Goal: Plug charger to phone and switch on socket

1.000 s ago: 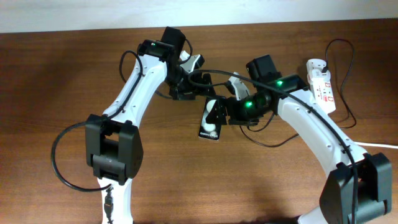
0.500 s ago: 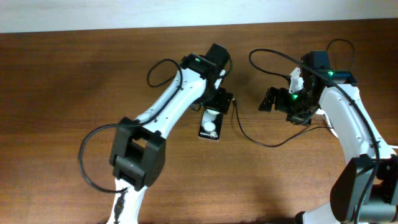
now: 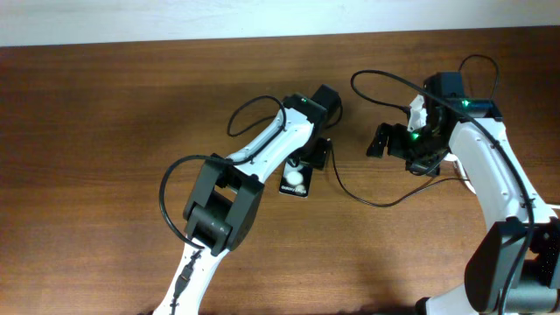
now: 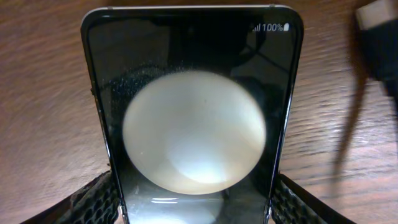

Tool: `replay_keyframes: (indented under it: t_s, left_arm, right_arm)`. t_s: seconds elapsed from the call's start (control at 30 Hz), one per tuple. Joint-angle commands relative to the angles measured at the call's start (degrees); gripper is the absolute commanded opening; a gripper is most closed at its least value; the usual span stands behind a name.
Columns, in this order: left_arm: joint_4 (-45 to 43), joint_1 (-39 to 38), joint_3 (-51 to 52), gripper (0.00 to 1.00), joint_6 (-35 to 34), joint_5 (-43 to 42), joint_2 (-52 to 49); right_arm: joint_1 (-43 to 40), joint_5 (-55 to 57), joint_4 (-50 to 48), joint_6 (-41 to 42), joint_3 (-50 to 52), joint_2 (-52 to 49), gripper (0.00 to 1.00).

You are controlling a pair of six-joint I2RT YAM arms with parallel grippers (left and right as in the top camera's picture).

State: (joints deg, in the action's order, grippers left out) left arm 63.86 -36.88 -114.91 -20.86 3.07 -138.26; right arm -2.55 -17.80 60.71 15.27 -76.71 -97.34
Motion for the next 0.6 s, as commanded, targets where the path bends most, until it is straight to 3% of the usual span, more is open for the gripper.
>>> replay_keyframes:
  t_s: [0.0,0.13,0.3,0.37,0.43,0.53,0.57]
  left_arm:
    - [2.95,2.62,1.62,0.75,-4.66,9.6,-4.46]
    - [3.28,7.02,1.62,0.77,-5.66,5.7,-4.44]
    - [3.39,8.57,1.62,0.88,-5.62,3.13,-4.46]
    - [3.45,7.89,1.62,0.79,-5.64,3.15,-4.46]
    - [2.58,7.85,1.62,0.78,-5.68,3.1,-4.46]
    - [3.13,7.91,1.62,0.89,-5.66,2.14,-4.46]
    - [3.32,7.74,1.64,0.89,-5.66,2.01,-4.46]
  right_arm:
    - [-0.26,0.55,-0.04,0.07,-0.33,0.52,0.99]
    - [-0.26,0.52,-0.04,0.07,-0.33,0.52,0.99]
    - [-0.26,0.52,-0.04,0.07,-0.33,0.52,0.99]
    - [-0.26,0.52,-0.04,0.07,-0.33,0.52,0.98]
    - [-0.26,0.52,-0.04,0.04,-0.33,0.52,0.99]
    - [-0.26,0.52,-0.04,0.07,-0.33,0.52,0.99]
    - [-0.26,0.52,-0.04,0.07,-0.33,0.52,0.99]
